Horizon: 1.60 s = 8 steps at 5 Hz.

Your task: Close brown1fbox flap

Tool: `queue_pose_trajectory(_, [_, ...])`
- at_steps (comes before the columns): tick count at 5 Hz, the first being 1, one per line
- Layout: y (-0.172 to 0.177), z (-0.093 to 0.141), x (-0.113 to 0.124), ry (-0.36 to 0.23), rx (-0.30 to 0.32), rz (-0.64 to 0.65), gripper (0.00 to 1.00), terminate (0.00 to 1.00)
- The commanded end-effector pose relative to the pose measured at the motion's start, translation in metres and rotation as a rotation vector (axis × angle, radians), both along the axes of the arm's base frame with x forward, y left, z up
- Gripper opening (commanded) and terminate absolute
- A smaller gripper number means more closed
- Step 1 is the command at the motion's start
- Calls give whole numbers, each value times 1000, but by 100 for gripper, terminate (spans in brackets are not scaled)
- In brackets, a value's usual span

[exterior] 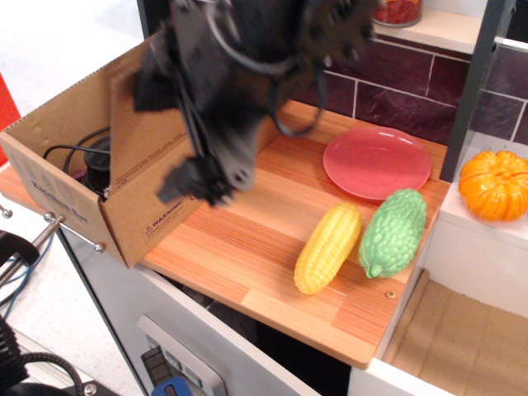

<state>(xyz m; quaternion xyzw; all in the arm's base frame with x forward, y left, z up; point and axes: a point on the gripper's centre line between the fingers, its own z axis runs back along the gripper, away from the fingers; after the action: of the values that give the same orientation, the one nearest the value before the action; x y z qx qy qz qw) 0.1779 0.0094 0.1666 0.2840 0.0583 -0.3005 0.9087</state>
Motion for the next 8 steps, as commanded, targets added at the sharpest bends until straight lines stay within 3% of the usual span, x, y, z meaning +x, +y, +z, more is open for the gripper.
queue_pose_trajectory(1, [54,22,2,27,-9,-108,100,0])
queue_pose_trajectory(2, [87,17,12,67,-51,-197,100,0])
queue_pose_trajectory(4, [142,-16,42,166,-242,-366,100,0])
queue_pose_trajectory(6, [154,-54,38,128,-342,-380,100,0])
queue_pose_trajectory(8, [153,-52,49,100,-378,-385,100,0])
